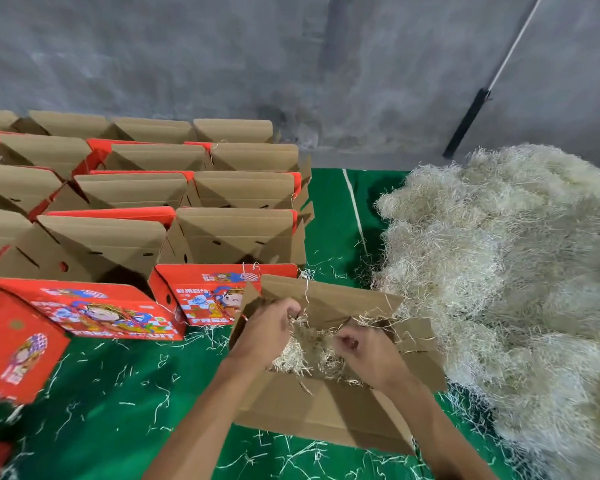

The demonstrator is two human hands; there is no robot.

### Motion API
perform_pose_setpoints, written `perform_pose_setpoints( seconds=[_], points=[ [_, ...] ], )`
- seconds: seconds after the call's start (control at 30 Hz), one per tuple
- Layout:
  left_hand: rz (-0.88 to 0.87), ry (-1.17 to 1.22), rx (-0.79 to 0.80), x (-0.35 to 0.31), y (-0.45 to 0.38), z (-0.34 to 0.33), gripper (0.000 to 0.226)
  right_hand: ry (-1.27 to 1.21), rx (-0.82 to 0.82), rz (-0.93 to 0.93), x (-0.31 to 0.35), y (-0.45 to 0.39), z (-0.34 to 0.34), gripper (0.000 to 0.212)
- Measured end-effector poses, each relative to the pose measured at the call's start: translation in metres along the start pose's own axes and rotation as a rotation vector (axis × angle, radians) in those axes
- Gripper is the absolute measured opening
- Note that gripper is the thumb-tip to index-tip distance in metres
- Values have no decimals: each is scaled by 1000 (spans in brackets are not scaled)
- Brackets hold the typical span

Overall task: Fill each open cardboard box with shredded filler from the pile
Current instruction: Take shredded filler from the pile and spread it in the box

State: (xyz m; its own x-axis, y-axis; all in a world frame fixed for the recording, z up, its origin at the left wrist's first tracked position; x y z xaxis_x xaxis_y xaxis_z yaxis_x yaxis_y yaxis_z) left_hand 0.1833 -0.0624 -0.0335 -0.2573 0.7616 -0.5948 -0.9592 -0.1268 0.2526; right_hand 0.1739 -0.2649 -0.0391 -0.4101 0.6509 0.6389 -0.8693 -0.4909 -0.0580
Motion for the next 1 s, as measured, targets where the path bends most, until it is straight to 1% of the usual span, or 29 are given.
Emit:
perform_pose_setpoints(
  seconds=[0.07, 0.13, 0.2, 0.27, 0.3, 0.33, 0.37, 0.4, 0.43, 0.47, 0.53, 0.6, 0.67, 0.7, 0.73, 0.8, 0.83, 0.87, 0.9, 0.93, 1.0],
  points=[
    [89, 32, 56, 7, -12, -5, 30, -218, 189, -27, -2, -3, -26, 11],
    [196, -78, 196, 15, -22, -22, 23, -331, 281, -123, -11, -8, -44, 14],
    [216, -267, 358, 17, -26, -43, 19, -329, 333, -151, -18, -18, -60, 23],
    [212, -406, 452, 17, -27, -59, 22, -331, 397, -128, -17, -29, -77, 29],
    [214, -441, 481, 17, -28, -67, 27, -309, 428, -109, -17, -34, -88, 31],
    [215, -441, 504, 18, -30, -74, 35, -256, 458, -88, -16, -40, -98, 34],
    [229, -388, 525, 18, -32, -80, 46, -187, 494, -81, -17, -45, -109, 39],
    [260, -292, 550, 18, -33, -85, 56, -129, 539, -85, -19, -49, -119, 42],
    [302, -180, 567, 18, -34, -87, 63, -93, 583, -99, -23, -52, -129, 40],
    [334, -79, 568, 18, -35, -89, 65, -75, 606, -124, -28, -54, -135, 36],
    [349, 45, 566, 16, -38, -89, 60, -99, 548, -220, -42, -55, -129, 23],
    [323, 41, 551, 17, -40, -84, 45, -200, 451, -322, -54, -51, -115, 10],
    [305, -3, 558, 19, -41, -76, 40, -325, 362, -384, -58, -47, -102, 7],
    [301, -16, 570, 19, -43, -74, 36, -357, 307, -381, -56, -46, -93, 12],
    [284, -31, 568, 18, -44, -73, 29, -374, 250, -363, -52, -47, -83, 23],
    [246, -42, 491, 14, -48, -71, 20, -399, 198, -320, -49, -47, -72, 45],
    [233, -49, 437, 13, -48, -68, 22, -385, 208, -301, -47, -46, -68, 52],
    [212, -89, 381, 12, -47, -64, 27, -333, 231, -281, -47, -45, -65, 59],
    [164, -163, 320, 10, -45, -60, 30, -226, 265, -248, -47, -43, -62, 63],
    [89, -253, 263, 7, -44, -57, 31, -61, 307, -190, -45, -41, -57, 63],
    [-48, -397, 174, 2, -38, -52, 34, 324, 376, -78, -41, -39, -43, 49]
  ],
)
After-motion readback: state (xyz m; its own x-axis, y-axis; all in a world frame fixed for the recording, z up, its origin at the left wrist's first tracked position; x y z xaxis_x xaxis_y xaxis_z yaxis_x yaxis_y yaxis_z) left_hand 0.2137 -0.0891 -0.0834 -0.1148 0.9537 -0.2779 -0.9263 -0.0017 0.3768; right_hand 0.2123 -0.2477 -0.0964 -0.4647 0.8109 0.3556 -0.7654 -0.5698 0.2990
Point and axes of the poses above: each hand's wrist, its own y-axis away from the middle knuckle, its own z-axis out of the back of the hand, x = y × z, the point moved 7 cm from there along -y, towards the middle knuckle, and after that the axes turned 13 degrees about z, right-handed, at the moved point
